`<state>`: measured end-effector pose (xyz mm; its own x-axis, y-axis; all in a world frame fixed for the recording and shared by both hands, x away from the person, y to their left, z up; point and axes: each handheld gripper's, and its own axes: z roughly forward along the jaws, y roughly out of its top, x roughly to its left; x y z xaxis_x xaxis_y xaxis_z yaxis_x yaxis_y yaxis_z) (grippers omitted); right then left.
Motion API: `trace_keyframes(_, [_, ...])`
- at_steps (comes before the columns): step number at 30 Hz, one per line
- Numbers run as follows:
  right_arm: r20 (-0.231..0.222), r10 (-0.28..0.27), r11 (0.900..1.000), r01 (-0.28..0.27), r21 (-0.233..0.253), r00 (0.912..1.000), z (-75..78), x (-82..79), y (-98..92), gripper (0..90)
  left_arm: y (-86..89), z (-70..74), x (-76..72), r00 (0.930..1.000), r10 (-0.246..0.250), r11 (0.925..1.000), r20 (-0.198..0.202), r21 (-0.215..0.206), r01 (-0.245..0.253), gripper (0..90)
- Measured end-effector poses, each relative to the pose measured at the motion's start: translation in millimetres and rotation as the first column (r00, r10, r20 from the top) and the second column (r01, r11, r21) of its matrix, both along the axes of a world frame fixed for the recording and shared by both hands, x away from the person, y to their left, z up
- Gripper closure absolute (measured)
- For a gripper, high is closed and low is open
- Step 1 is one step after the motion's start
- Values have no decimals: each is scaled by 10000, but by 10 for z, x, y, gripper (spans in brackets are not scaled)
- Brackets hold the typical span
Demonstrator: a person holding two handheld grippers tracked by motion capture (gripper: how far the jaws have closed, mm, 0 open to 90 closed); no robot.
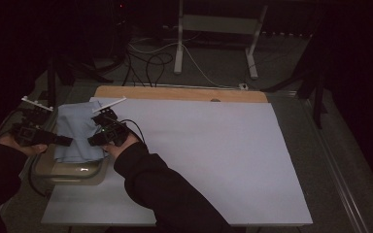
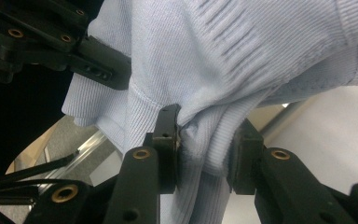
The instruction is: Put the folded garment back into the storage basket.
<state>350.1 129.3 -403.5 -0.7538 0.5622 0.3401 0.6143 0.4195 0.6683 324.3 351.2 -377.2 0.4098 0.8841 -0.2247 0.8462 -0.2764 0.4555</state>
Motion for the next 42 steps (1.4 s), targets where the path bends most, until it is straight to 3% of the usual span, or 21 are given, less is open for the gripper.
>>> trace_keyframes(12, [121,-32,9996,29,289,9999,-114,-2,214,694,185,-109,56,9997,251,9997,80,44,-252,763])
trace_keyframes(15, [129,-65,9995,60,322,9999,-164,4,249,695,201,-135,69,9996,265,9995,20,188,-266,764])
trace_keyframes(21, [627,-98,9999,92,95,9980,-224,-2,342,694,237,-144,87,9995,254,9987,165,448,-261,764])
trace_keyframes(23, [514,-148,9998,140,170,9986,-244,12,356,694,245,-147,100,9997,175,9981,177,582,-185,764])
trace_keyframes(42, [823,-615,9977,589,337,9947,-491,-8,493,693,331,-356,181,9992,328,9973,246,642,-343,764])
